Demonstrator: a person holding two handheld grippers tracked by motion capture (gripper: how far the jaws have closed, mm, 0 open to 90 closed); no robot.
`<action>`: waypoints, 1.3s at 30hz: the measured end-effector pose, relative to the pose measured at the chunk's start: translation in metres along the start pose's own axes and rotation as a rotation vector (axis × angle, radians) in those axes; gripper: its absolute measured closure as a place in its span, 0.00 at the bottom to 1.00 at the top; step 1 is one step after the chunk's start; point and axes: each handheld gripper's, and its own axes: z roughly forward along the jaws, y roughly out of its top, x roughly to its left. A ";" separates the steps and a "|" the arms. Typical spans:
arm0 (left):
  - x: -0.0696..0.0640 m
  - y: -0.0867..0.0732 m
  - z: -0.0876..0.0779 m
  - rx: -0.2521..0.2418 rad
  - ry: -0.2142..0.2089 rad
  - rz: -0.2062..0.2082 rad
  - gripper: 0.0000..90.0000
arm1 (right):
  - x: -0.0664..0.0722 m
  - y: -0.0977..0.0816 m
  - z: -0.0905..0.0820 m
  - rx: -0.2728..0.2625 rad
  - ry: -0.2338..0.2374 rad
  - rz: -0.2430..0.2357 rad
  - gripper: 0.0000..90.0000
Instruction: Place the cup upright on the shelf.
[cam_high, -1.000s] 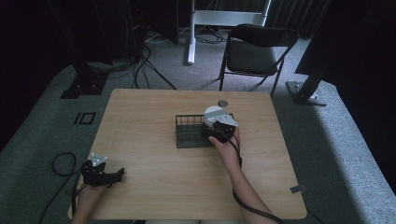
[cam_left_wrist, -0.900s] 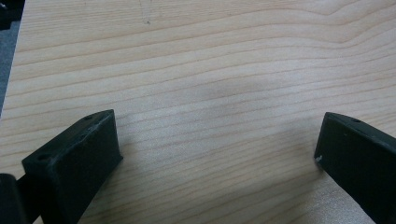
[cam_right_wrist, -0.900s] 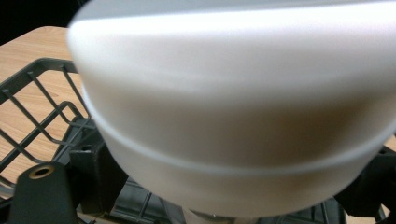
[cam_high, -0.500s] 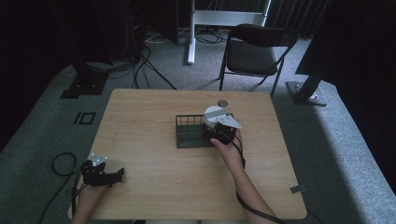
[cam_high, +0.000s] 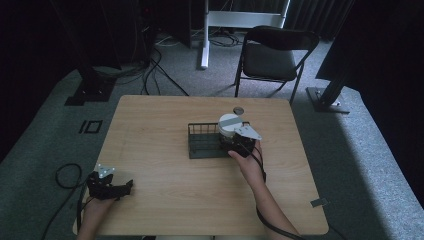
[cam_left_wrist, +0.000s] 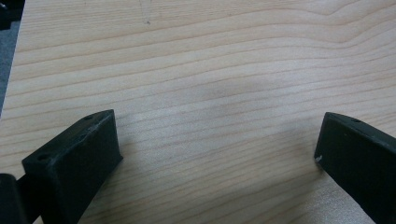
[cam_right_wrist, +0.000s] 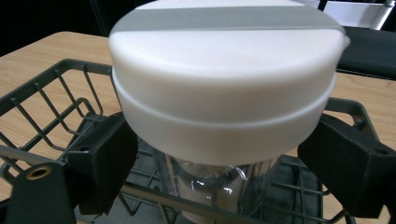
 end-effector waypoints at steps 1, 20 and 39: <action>0.000 0.000 0.000 0.000 0.000 0.000 0.00 | 0.000 0.000 -0.001 -0.002 0.001 -0.001 0.14; 0.000 0.000 0.000 0.000 0.000 0.000 0.00 | -0.009 -0.011 -0.027 -0.031 0.008 -0.013 0.14; 0.000 0.000 0.000 0.000 0.000 0.000 0.00 | -0.028 -0.028 -0.051 -0.042 -0.021 0.001 0.14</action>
